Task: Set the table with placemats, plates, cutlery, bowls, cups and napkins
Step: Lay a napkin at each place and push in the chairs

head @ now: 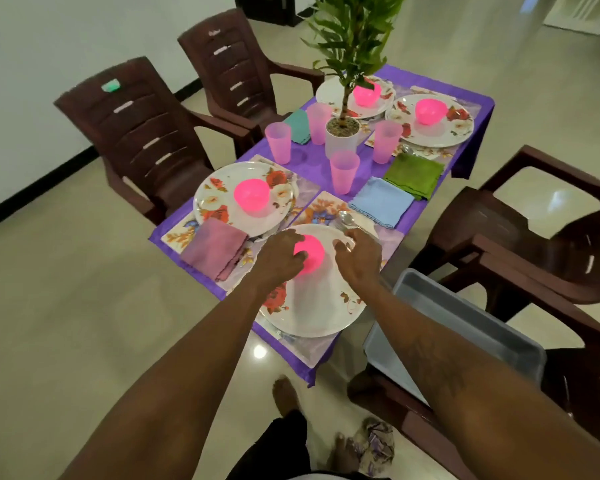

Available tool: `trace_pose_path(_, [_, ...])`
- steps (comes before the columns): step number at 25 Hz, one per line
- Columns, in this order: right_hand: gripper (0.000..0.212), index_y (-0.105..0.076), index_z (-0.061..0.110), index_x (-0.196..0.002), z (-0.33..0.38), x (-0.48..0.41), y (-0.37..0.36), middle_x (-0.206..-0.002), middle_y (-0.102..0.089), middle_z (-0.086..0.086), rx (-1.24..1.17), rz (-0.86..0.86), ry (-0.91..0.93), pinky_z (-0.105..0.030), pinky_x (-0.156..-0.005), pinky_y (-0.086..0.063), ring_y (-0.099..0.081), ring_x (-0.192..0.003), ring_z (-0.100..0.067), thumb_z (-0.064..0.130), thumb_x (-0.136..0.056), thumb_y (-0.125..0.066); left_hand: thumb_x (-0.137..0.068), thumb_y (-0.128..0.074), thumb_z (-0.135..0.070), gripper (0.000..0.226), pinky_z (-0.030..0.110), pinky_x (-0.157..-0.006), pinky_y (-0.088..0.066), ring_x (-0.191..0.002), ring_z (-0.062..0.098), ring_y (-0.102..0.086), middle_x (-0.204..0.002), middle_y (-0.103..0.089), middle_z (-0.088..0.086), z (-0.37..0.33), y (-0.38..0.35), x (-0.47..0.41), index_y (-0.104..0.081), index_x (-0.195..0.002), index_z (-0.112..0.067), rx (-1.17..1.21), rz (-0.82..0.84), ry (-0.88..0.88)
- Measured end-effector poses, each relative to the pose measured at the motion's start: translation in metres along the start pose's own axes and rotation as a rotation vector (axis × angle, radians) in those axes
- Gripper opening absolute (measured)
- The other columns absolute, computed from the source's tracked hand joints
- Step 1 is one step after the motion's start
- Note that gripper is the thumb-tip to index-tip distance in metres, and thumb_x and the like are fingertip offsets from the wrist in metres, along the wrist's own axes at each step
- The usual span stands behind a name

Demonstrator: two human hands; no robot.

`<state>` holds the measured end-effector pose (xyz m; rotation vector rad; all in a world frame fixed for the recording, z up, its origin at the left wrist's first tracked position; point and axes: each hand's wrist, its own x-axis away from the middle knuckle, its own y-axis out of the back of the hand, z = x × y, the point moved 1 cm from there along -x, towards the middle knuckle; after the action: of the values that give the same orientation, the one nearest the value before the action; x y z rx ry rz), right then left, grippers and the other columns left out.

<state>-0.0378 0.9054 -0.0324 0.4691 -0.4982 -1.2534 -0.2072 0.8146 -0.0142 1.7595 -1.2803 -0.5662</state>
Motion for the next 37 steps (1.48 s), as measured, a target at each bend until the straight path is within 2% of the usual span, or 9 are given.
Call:
trace_pose_path(4, [0.033,-0.072,0.013,-0.122,0.035,0.036,-0.031,-0.12,-0.074,-0.005,0.003,0.065,0.09,-0.04,-0.101,-0.051,-0.066,-0.111,-0.023,0.028,-0.092,-0.071,-0.087,-0.066,-0.031,0.044,0.038,-0.101,-0.05,-0.117,0.029,-0.065,-0.127,-0.071,0.009,0.042,0.022,0.035,-0.071,-0.125,-0.011,0.043,-0.077,0.067])
trace_pose_path(9, [0.014,-0.074,0.014,-0.104,0.058,0.057,-0.092,-0.098,-0.075,-0.001,-0.018,0.084,0.11,-0.032,-0.086,-0.052,-0.067,-0.09,-0.018,0.02,-0.092,-0.07,-0.091,-0.071,-0.027,0.035,0.034,-0.095,-0.052,-0.115,0.026,-0.066,-0.124,-0.073,0.006,0.116,0.043,0.042,-0.073,-0.124,-0.015,0.08,-0.089,0.185])
trace_pose_path(14, [0.011,-0.074,0.015,-0.095,0.09,0.061,-0.17,-0.09,-0.076,-0.001,-0.005,0.01,-0.012,-0.033,-0.083,-0.052,-0.067,-0.083,-0.02,0.02,-0.089,-0.067,-0.087,-0.067,-0.019,0.032,0.033,-0.096,-0.05,-0.109,0.028,-0.067,-0.117,-0.075,0.009,0.203,0.074,0.028,-0.077,-0.115,-0.008,0.117,-0.104,0.189])
trace_pose_path(16, [0.01,-0.072,0.019,-0.094,0.101,0.057,-0.2,-0.091,-0.075,0.001,-0.028,-0.016,-0.101,-0.038,-0.084,-0.057,-0.068,-0.085,-0.021,0.023,-0.086,-0.068,-0.086,-0.065,-0.015,0.026,0.034,-0.09,-0.052,-0.1,0.03,-0.068,-0.106,-0.076,0.013,0.231,0.091,0.02,-0.078,-0.106,-0.004,0.156,-0.118,0.193])
trace_pose_path(20, [0.012,-0.077,0.016,-0.092,0.129,0.056,-0.246,-0.092,-0.076,-0.003,0.013,-0.069,-0.202,-0.029,-0.08,-0.049,-0.068,-0.088,-0.024,0.017,-0.084,-0.068,-0.085,-0.062,-0.012,0.014,0.033,-0.071,-0.045,-0.088,0.035,-0.066,-0.086,-0.072,0.014,0.279,0.114,-0.011,-0.071,-0.082,-0.001,0.163,-0.093,0.257])
trace_pose_path(24, [0.013,-0.076,0.012,-0.094,0.135,0.048,-0.268,-0.092,-0.075,-0.002,0.024,-0.106,-0.308,-0.023,-0.069,-0.031,-0.057,-0.08,-0.016,0.015,-0.085,-0.068,-0.087,-0.066,-0.023,0.022,0.034,-0.07,-0.04,-0.087,0.038,-0.064,-0.085,-0.069,0.017,0.292,0.105,-0.044,-0.06,-0.075,-0.005,0.161,0.035,0.314])
trace_pose_path(27, [0.016,-0.074,0.011,-0.094,0.129,0.036,-0.278,-0.093,-0.076,-0.004,0.058,-0.112,-0.344,-0.024,-0.07,-0.033,-0.065,-0.086,-0.023,0.025,-0.088,-0.069,-0.089,-0.069,-0.033,0.03,0.033,-0.07,-0.042,-0.089,0.035,-0.064,-0.084,-0.069,0.011,0.291,0.1,-0.061,-0.07,-0.085,-0.004,0.182,0.072,0.395])
trace_pose_path(31, [0.028,-0.071,0.012,-0.093,0.127,0.033,-0.292,-0.095,-0.076,-0.006,0.057,-0.112,-0.384,-0.029,-0.078,-0.041,-0.067,-0.092,-0.028,0.04,-0.089,-0.072,-0.085,-0.074,-0.035,0.035,0.032,-0.058,-0.04,-0.073,0.025,-0.058,-0.064,-0.057,0.001,0.295,0.095,-0.069,-0.06,-0.067,-0.008,0.297,0.152,0.455])
trace_pose_path(37, [0.026,-0.071,0.015,-0.095,0.142,0.031,-0.298,-0.091,-0.075,-0.001,0.03,-0.277,-0.416,-0.027,-0.076,-0.041,-0.068,-0.088,-0.022,0.04,-0.089,-0.075,-0.079,-0.08,-0.02,0.012,0.038,-0.076,-0.055,-0.076,0.018,-0.062,-0.083,-0.072,0.001,0.291,0.111,-0.089,-0.071,-0.082,-0.012,0.653,0.355,0.445])
